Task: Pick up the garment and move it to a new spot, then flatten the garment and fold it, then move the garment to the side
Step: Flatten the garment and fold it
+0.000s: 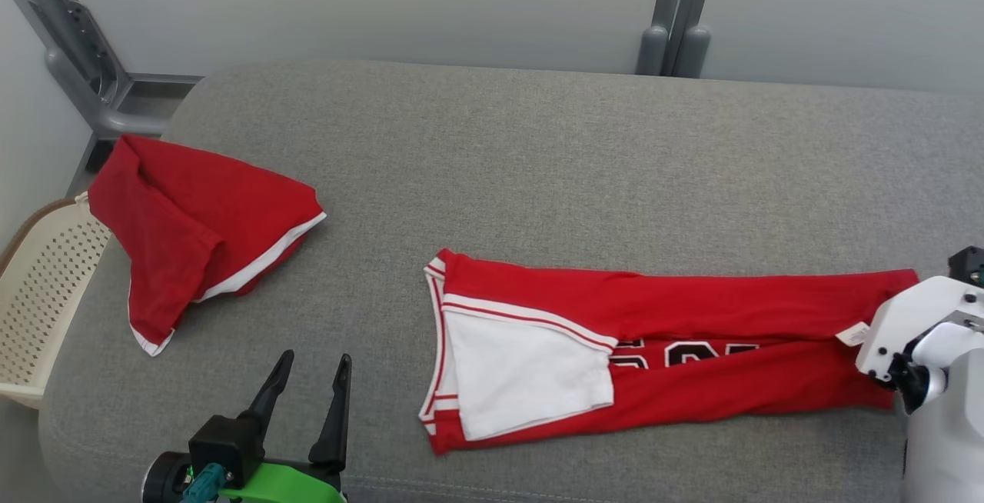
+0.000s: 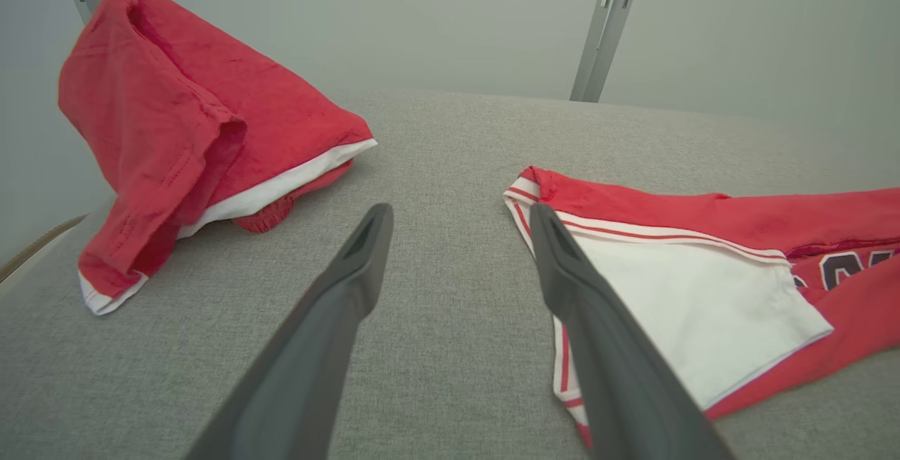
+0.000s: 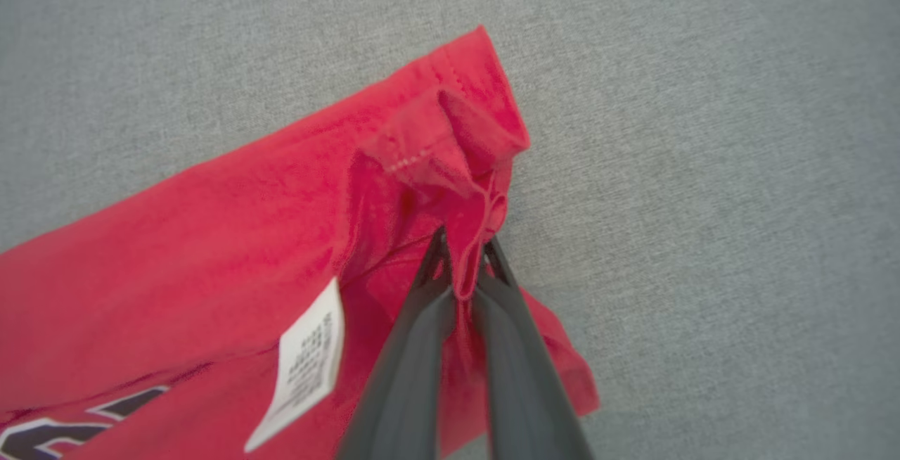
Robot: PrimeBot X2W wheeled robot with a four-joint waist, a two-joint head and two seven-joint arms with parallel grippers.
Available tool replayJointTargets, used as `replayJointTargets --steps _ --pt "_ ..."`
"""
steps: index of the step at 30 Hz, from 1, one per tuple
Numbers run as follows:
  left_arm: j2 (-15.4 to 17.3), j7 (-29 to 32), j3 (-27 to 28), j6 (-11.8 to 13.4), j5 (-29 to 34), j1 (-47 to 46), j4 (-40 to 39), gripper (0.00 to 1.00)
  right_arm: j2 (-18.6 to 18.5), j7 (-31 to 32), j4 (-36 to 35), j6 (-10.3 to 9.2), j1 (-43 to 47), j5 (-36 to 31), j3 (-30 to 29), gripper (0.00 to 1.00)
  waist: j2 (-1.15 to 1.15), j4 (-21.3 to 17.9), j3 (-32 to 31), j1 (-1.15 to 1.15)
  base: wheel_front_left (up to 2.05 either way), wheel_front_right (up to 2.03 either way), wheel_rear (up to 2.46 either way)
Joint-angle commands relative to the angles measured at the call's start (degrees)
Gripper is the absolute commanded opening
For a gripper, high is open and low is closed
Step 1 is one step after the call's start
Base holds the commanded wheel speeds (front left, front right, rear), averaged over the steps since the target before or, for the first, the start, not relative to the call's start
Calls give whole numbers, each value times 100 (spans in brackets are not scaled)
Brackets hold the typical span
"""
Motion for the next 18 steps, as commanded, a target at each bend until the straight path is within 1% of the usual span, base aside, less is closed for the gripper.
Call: replayJointTargets --steps 1,5,10,14,18 --pt "5 -2 19 -17 14 -19 -21 100 -56 115 -255 -12 65 -175 -195 0 0 -19 -9 0 0 0 0" --pt "-9 -1 27 -17 27 11 -27 100 -54 406 -846 -12 169 -415 -584 0 0 -49 -27 0 0 0 0" --pt "-14 -2 26 -16 36 14 -13 100 -55 804 -1596 -11 453 -593 -836 0 0 -68 -54 0 0 0 0" --pt "-12 -1 36 -16 29 27 -5 100 -58 1056 -2125 -11 673 -484 -821 0 0 -96 -78 0 0 0 0" --pt "-13 -1 55 -16 17 58 5 100 -45 1302 -2448 -11 835 -174 -465 0 0 -151 -115 0 0 0 0"
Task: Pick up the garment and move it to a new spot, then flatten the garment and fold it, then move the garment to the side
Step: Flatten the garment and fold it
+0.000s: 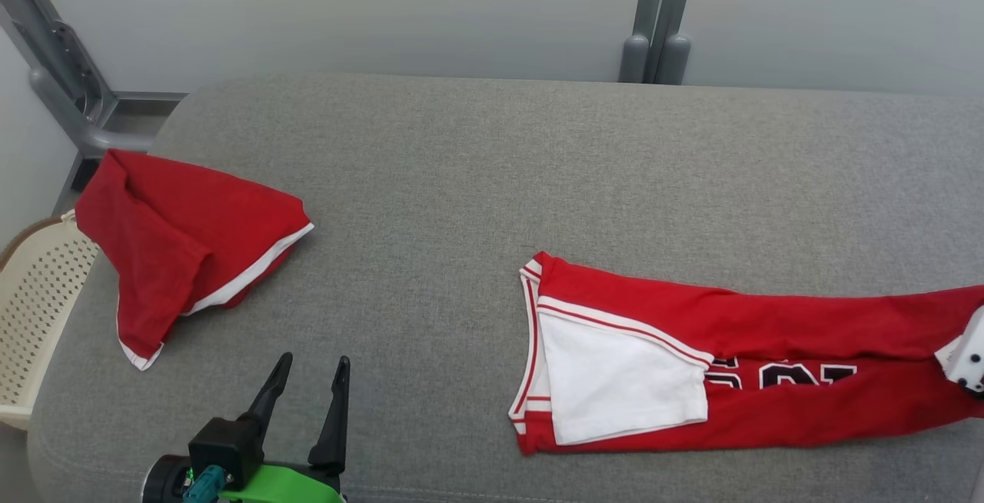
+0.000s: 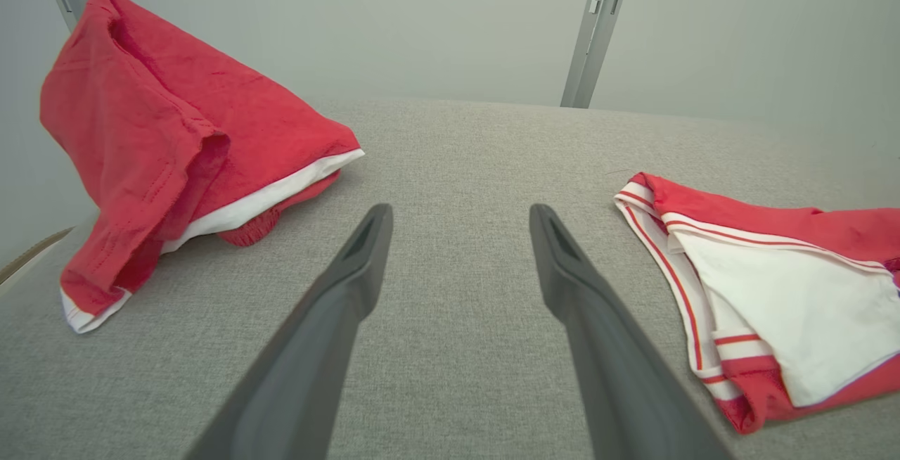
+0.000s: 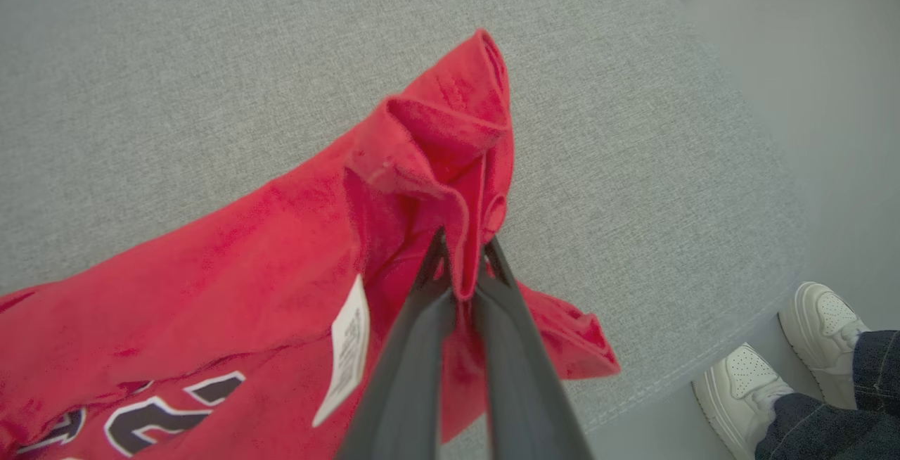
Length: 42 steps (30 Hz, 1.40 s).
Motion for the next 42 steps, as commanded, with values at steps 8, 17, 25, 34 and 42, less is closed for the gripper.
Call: replayJointTargets --steps 8,17,25,34,42 --pt "1 -1 -70 -12 -18 -4 51 100 -14 582 -212 -9 363 1109 1650 0 0 -25 -101 0 0 0 0" --pt "17 -1 -119 -12 -6 -12 86 100 -18 735 -73 -9 351 2069 3452 0 0 60 -152 0 0 0 0" --pt "27 -1 -301 -12 -69 -95 144 100 -13 267 838 -8 -180 2892 4396 0 0 251 -188 0 0 0 0" --pt "37 -1 -458 -13 -125 -102 182 100 -13 -323 2058 -7 -826 3483 5184 0 0 535 -162 0 0 0 0" --pt "26 -1 -516 -12 -134 -150 185 100 -15 -640 2862 -6 -1238 3989 5821 0 0 697 -64 0 0 0 0"
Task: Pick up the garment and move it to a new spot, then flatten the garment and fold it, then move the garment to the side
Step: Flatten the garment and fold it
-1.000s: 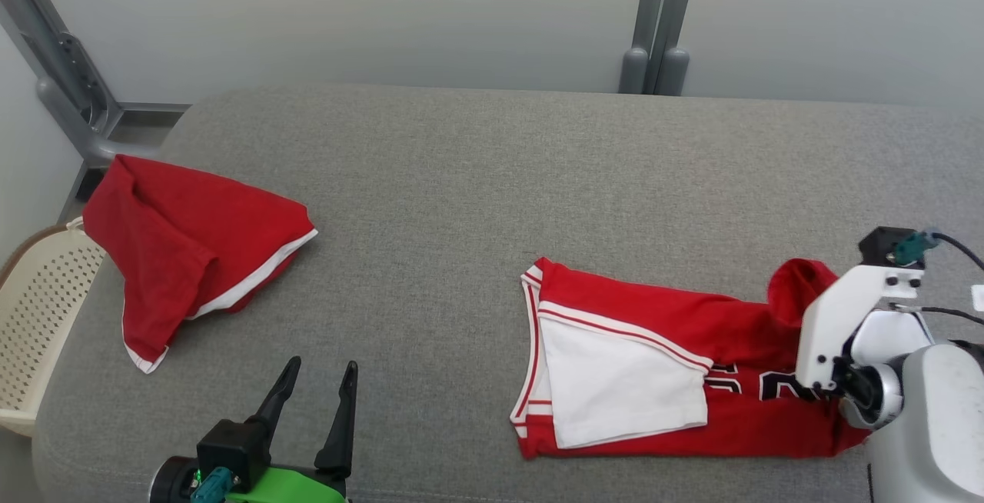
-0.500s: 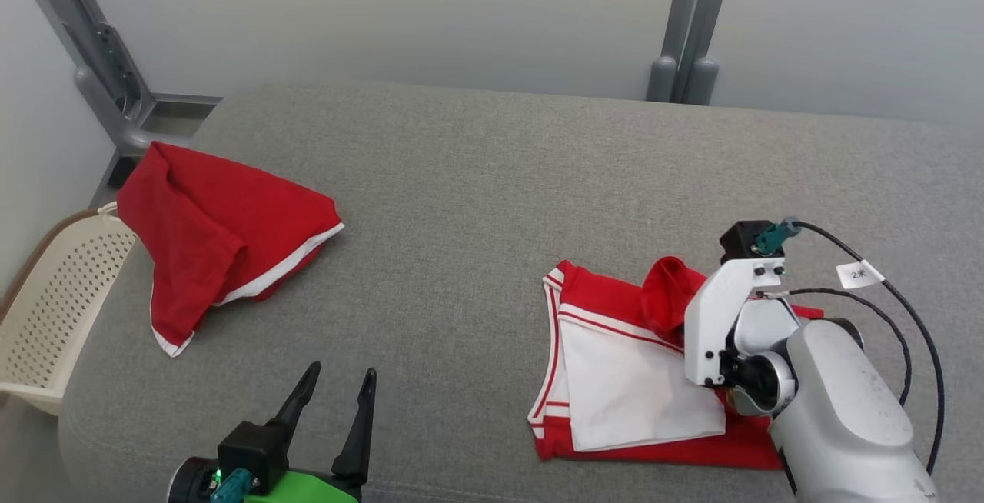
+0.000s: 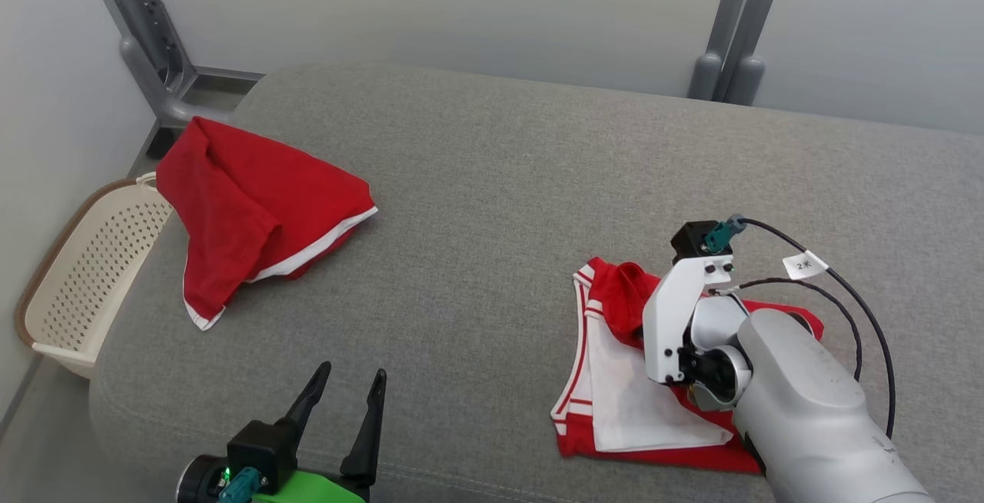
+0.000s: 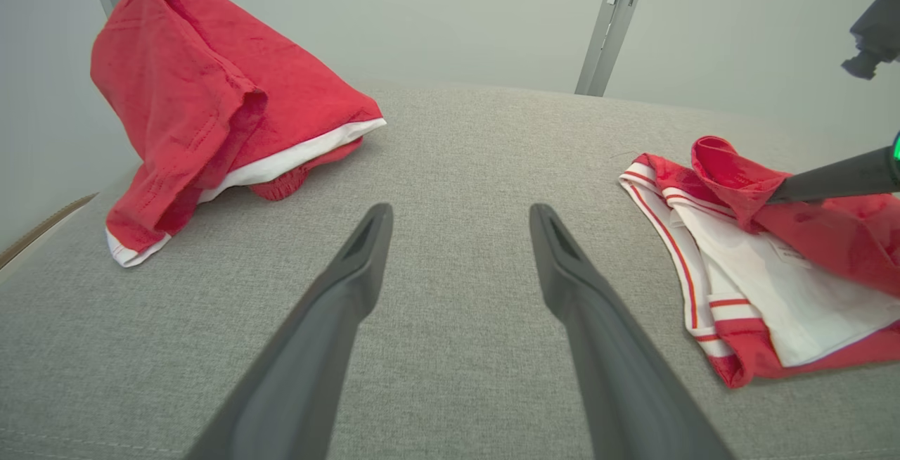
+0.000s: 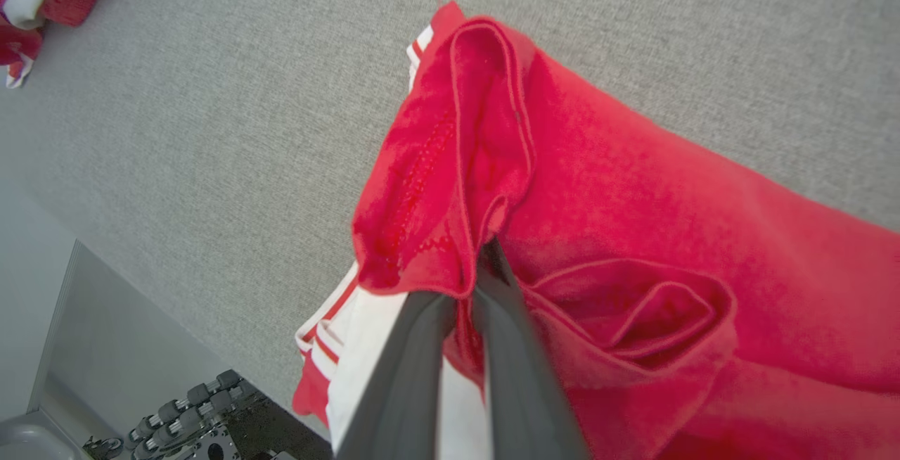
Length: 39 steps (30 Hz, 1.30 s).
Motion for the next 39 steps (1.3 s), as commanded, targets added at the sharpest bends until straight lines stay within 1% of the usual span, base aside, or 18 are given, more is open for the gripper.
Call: replayJointTargets --steps 1,5,7,10,13,14,16,19,22,28,29,30,31,32,33,35,39 --pt "10 0 10 -13 -26 -90 -2 100 -17 -51 24 -2 -54 48 15 0 0 15 23 0 0 0 0" --pt "-3 0 46 -12 -20 -122 -10 100 -16 -221 289 -2 -182 215 201 0 0 13 65 0 0 0 0" --pt "-11 0 59 -12 -19 -124 -8 100 -16 -366 364 -2 -237 376 263 100 0 -2 72 0 0 0 0" --pt "-16 0 80 -12 -22 -136 9 100 -11 -382 260 -2 -279 903 547 100 0 -38 70 0 0 0 0" --pt "-35 0 113 -12 -49 -169 -21 100 -11 -220 -126 -2 -249 1686 988 100 0 -91 75 0 0 0 0" --pt "-31 0 136 -12 -45 -163 -26 100 -11 -187 -240 -2 -262 1847 1106 100 0 -120 71 0 0 0 0" --pt "-30 0 192 -12 -26 -146 -38 100 -39 -250 -374 -2 -355 1940 1193 100 0 -188 55 0 0 0 0" --pt "-32 0 289 -10 32 -44 -64 100 -45 -559 -291 -2 -489 1481 840 100 0 -334 -7 0 0 0 0" --pt "-52 0 364 -10 39 17 -97 100 -290 -827 -182 -3 -499 910 366 100 0 -426 -54 0 0 0 0" --pt "-93 0 420 -11 46 69 -148 100 -420 -1105 -129 -1 -109 106 -719 100 0 -574 -76 0 0 0 0" --pt "-95 0 419 -11 44 62 -155 100 -405 -1117 -147 -1 -20 -20 -854 95 0 -591 -70 0 0 0 0" --pt "-96 -1 418 -11 44 52 -161 100 -381 -1099 -162 -1 78 -136 -951 79 0 -604 -64 0 0 0 0" --pt "-95 0 420 -11 44 38 -168 100 -356 -1078 -186 -1 169 -268 -1034 47 0 -616 -52 0 0 0 0" --pt "-95 0 420 -11 43 22 -173 100 -345 -1096 -215 -1 243 -436 -1117 38 0 -625 -37 0 0 0 0" --pt "-90 0 411 -11 43 2 -176 100 -330 -1106 -245 -1 314 -567 -1189 24 0 -627 -23 0 0 0 0" --pt "-79 0 385 -11 38 -36 -185 100 -243 -1095 -326 -1 469 -772 -1326 0 0 -618 7 0 0 0 0" --pt "-72 0 348 -11 31 -81 -157 100 -121 -978 -535 -1 705 -1035 -1355 0 0 -562 74 0 0 0 0"
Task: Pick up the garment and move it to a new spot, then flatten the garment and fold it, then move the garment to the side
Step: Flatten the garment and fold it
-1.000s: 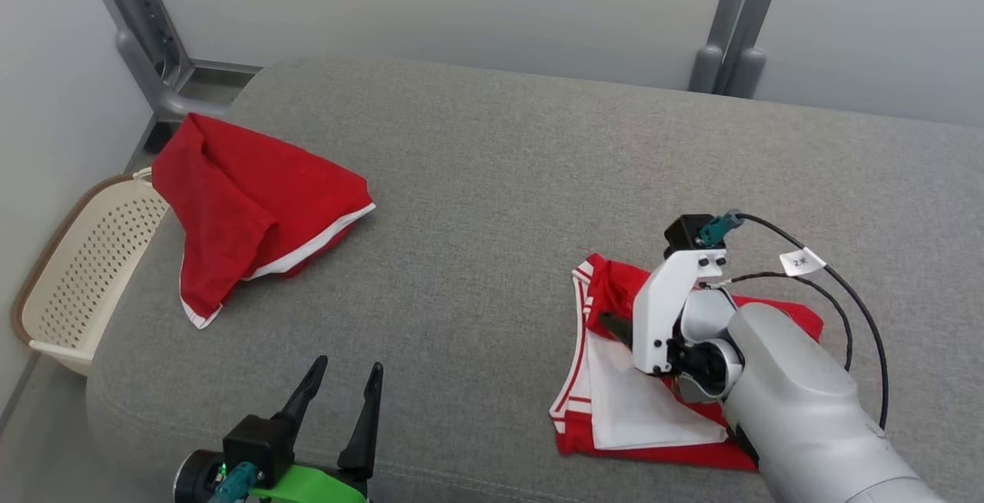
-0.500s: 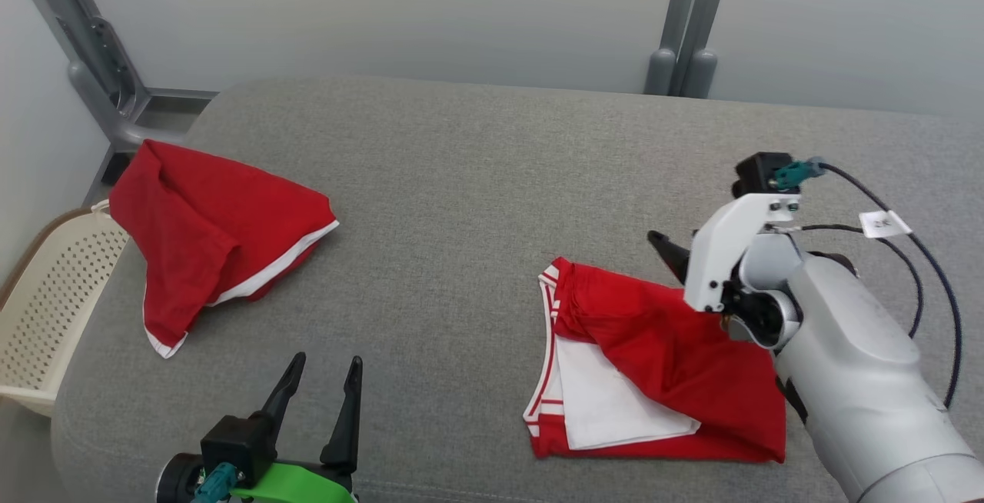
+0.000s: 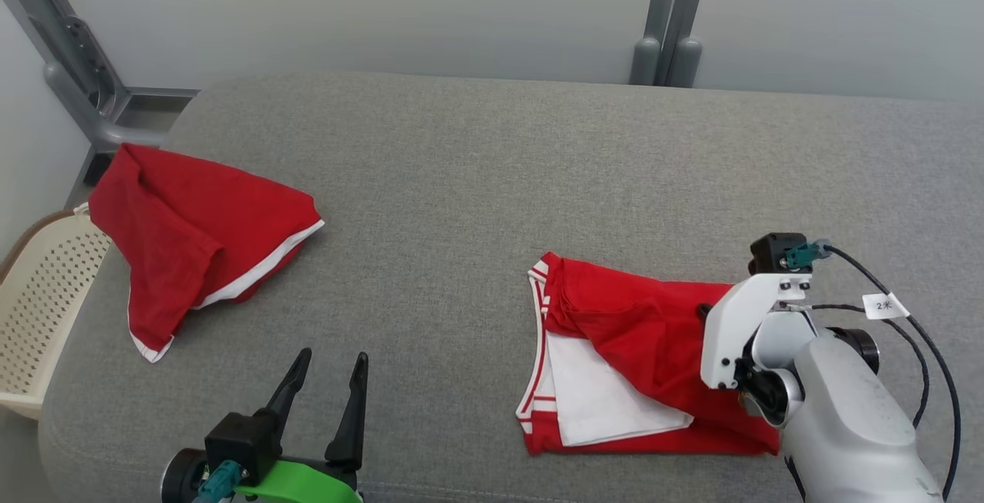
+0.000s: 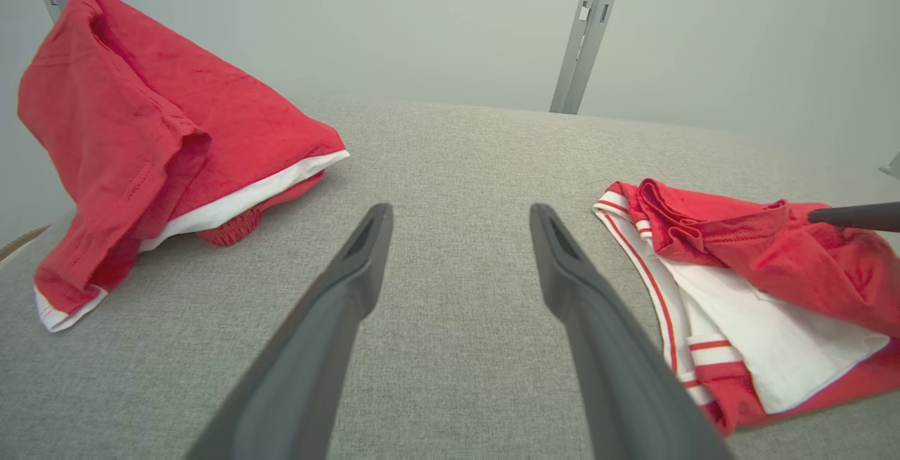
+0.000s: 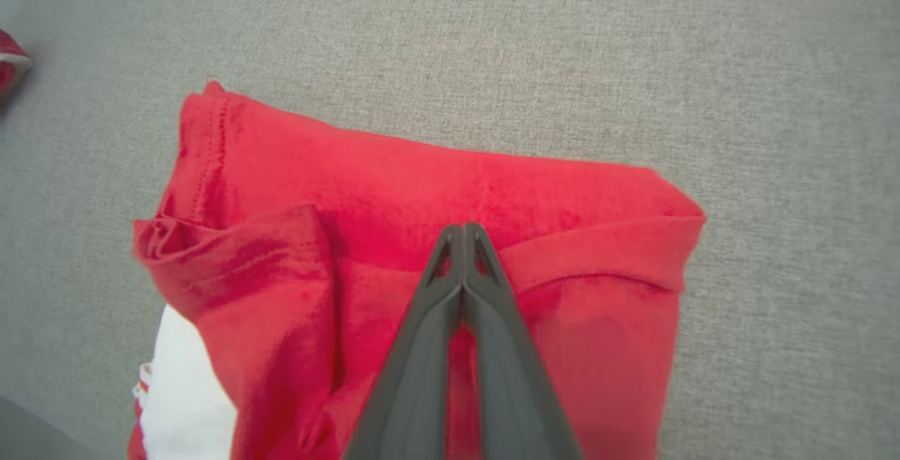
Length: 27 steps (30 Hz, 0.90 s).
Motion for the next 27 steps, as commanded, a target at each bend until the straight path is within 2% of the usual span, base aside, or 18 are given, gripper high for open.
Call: replayJointTargets --steps 1,10,27 --pt "27 0 3 -10 11 -76 1 100 -2 36 -67 0 90 -76 3 0 0 33 33 0 0 0 0" --pt "39 -1 -34 -11 -30 -122 41 100 101 388 -490 0 493 -227 391 0 0 191 80 0 0 0 0" --pt "57 0 -81 -11 -58 -90 93 100 102 771 -1105 0 935 895 2144 0 0 244 4 0 0 0 0"
